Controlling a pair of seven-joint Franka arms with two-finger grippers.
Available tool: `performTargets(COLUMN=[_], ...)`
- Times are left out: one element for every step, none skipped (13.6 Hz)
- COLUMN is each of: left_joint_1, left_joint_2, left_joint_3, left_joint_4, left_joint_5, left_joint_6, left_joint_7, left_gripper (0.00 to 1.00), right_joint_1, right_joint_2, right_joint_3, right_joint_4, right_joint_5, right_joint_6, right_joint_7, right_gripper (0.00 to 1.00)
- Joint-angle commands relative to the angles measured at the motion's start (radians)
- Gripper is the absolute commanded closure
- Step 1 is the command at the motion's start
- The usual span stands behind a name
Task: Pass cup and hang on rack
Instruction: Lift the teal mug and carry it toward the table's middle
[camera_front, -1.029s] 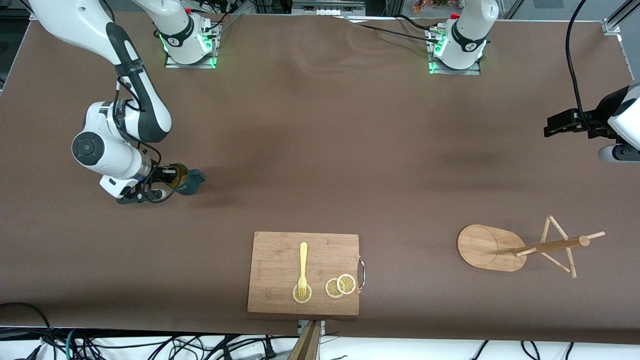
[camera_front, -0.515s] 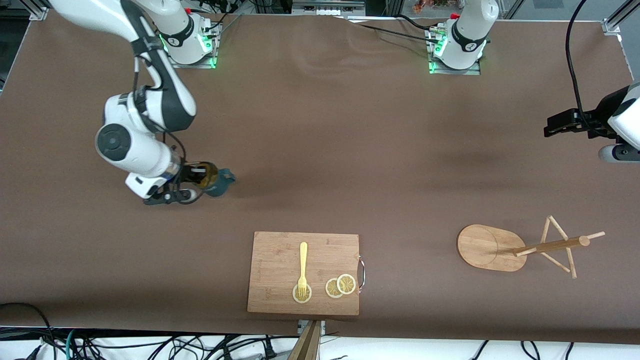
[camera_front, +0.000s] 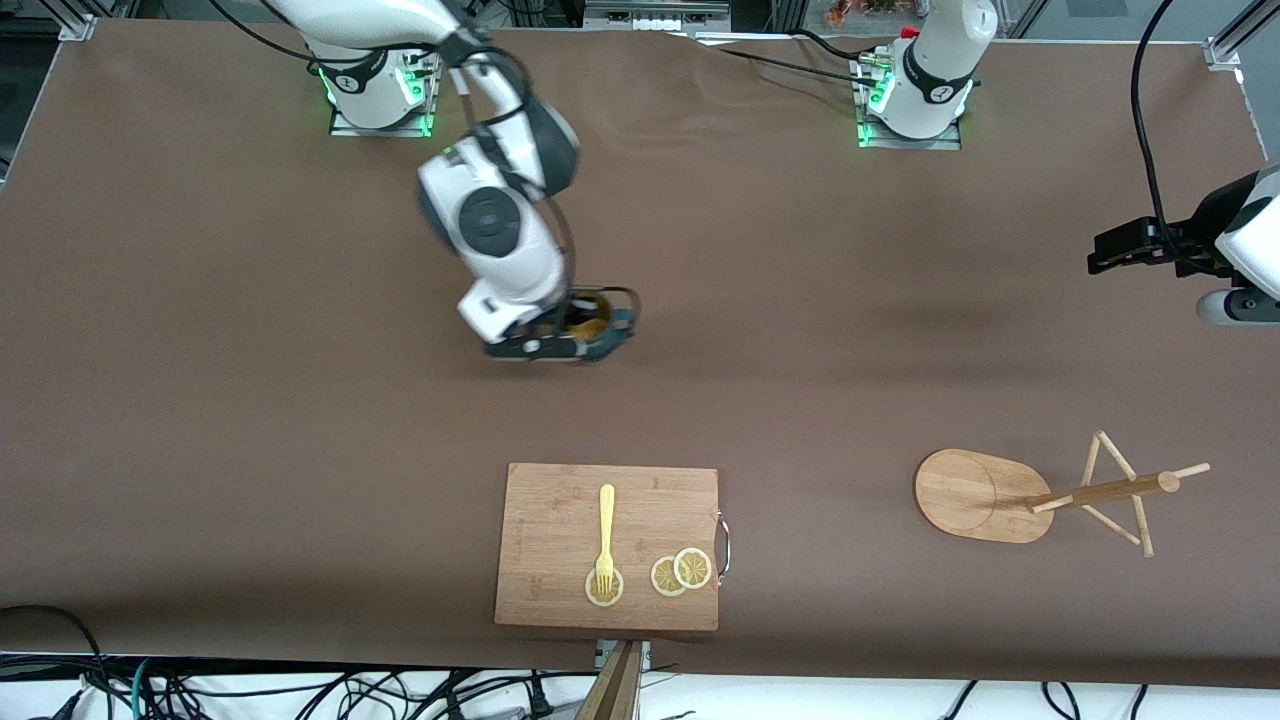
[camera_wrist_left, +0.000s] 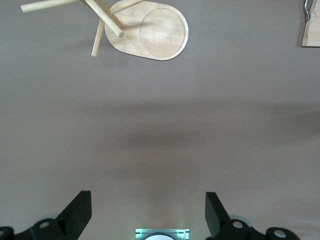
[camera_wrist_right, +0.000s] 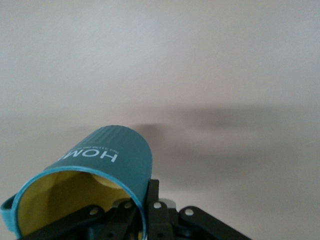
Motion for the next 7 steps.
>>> performTargets(left_joint_1=[-0.005,-0.005,-0.005,-0.005,-0.005,-0.005,-0.005], left_joint_2=[-0.002,-0.002,-0.002,-0.002,-0.002,-0.002,-0.002], left_joint_3=[-0.002,-0.002,-0.002,-0.002,-0.002,-0.002,0.000], left_joint_4=[0.002,0.002,0.002,0.002,0.002,0.002,0.002], left_joint_5=[0.021,0.021,0.021,0.021,0.021,0.021,0.021], left_joint_6=[0.006,0.006,0.006,0.006,0.006,0.006,0.006], left_joint_7=[-0.006,-0.006,-0.006,-0.006,-0.006,-0.006,-0.006], left_gripper=[0.00,0.00,0.00,0.00,0.00,0.00,0.00], right_joint_1=[0.142,0.182,0.219,0.242,0.265,0.278,0.288], right_joint_2=[0.193,0.231,0.259,0.277,0.285,0.291,0.293], right_joint_3=[-0.015,-0.015,-0.015,-0.015,-0.017,-0.017,-0.017], right_joint_4=[0.261,0.310,0.344,0.358,0.361,0.366,0.367], right_joint_5=[0.005,0.005,0.005,0.005,0.005,0.005,0.005], right_joint_6=[-0.064,-0.064,-0.062,-0.058,-0.050,-0.044,-0.041], right_joint_7=[0.184,0.244,0.273,0.284,0.303,0.317,0.326], right_gripper=[1.00,1.00,1.00,1.00,1.00,1.00,1.00])
